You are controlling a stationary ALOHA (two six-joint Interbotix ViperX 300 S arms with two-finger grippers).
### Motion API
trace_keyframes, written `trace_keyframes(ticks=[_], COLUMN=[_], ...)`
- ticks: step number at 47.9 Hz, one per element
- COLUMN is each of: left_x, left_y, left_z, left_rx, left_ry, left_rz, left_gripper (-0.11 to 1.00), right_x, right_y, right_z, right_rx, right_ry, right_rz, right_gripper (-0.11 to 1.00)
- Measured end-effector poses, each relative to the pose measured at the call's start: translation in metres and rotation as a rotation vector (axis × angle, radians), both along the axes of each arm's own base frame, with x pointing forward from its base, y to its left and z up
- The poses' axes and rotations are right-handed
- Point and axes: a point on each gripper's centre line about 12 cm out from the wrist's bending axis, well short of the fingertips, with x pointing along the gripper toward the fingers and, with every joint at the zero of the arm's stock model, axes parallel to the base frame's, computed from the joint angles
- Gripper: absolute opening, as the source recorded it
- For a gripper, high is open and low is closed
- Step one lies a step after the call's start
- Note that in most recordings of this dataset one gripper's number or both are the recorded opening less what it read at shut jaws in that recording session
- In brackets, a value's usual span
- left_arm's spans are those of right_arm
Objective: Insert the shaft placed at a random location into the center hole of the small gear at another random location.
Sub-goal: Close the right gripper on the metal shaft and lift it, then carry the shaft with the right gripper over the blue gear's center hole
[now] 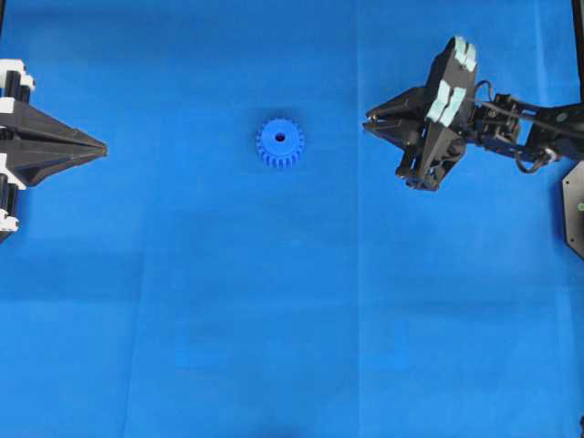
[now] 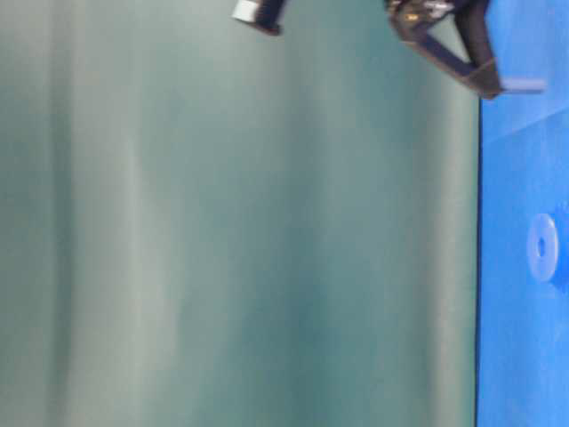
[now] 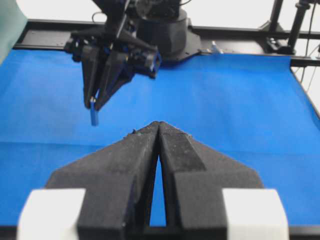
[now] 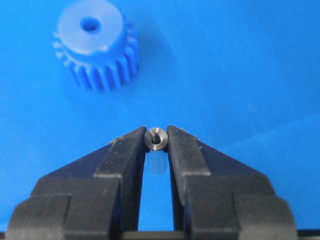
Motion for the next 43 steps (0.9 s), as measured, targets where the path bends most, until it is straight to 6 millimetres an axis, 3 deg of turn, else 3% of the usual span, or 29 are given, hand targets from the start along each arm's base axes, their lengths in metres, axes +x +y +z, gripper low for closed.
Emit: trace_keyframes(ticks=[8,30,43], left_x=[0.000,0.000,0.000], left_y=[0.000,0.000,0.000], left_z=[0.000,0.000,-0.001], left_rx=[0.000,0.000,0.000], left_ry=[0.000,0.002,0.002], left_rz=[0.000,0.000,0.000], left_gripper=[0.00,0.00,0.00], right_x=[-0.002,-0.002,0.028], right_y=[0.002,0.003,0.006], right_z=[0.012,0.013,0.019], right_rx=[0.010,0.013,-0.001], right_ry=[-0.003,0.001,-0.013], right_rz=[0.011,0.013,0.052], right_gripper=[0.03,0.03,0.03])
